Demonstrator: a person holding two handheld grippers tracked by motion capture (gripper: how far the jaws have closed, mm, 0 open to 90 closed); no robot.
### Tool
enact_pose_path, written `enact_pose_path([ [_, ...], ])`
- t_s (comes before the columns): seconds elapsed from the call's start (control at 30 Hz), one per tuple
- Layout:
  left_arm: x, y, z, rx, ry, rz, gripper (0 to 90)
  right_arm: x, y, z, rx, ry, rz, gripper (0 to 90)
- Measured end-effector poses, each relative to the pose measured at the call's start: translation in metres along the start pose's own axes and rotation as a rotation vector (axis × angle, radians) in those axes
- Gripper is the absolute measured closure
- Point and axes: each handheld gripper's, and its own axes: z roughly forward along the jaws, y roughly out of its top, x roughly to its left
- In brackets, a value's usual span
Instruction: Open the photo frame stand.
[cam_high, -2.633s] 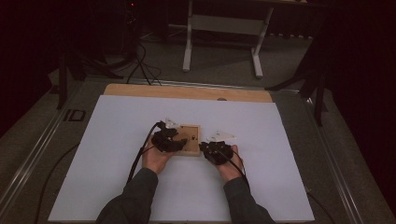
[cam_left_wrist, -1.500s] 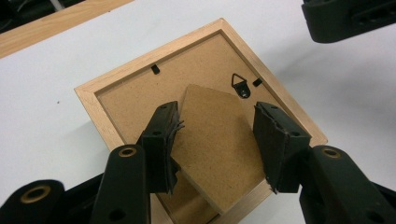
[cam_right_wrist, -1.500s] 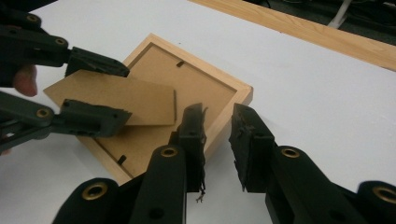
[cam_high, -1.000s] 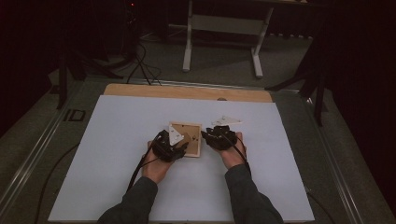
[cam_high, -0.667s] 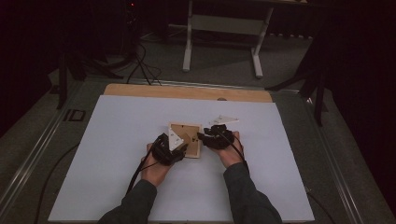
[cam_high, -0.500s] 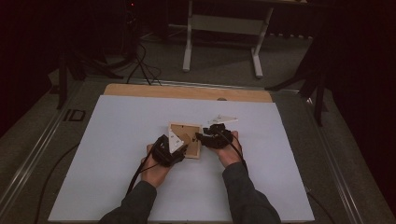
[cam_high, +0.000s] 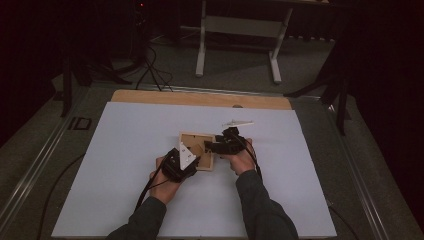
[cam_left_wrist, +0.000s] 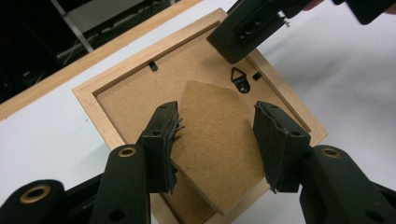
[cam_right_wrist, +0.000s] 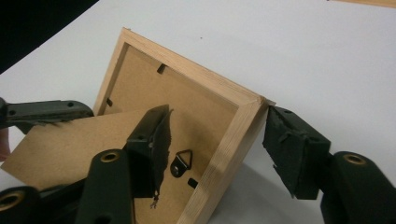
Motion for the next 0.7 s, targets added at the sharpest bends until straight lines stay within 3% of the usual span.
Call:
enact_pose_path([
  [0.13, -0.0023, -0.0016, -0.0031, -0.021, 0.004, 0.044, 51.9, -0.0036, -0.0005, 0.0030, 0.020, 0.002, 0.002, 39.9],
  [0.23, -0.0063, -0.0013, -0.0052, -0.032, 0.012, 0.085, 52.0, -0.0074, -0.0015, 0.0037, 0.019, 0.039, 0.034, 40.0],
  [0.47, 0.0015, -0.0055, -0.0050, -0.014, -0.021, 0.046, 51.8, -0.0069, -0.0016, -0.0009, 0.004, 0.039, 0.025, 46.7],
  [0.7, 0.0021, -0.0072, -0.0053, -0.018, -0.027, 0.047, 51.6, -0.0054, -0.0018, -0.0012, -0.003, 0.036, 0.012, 47.8],
])
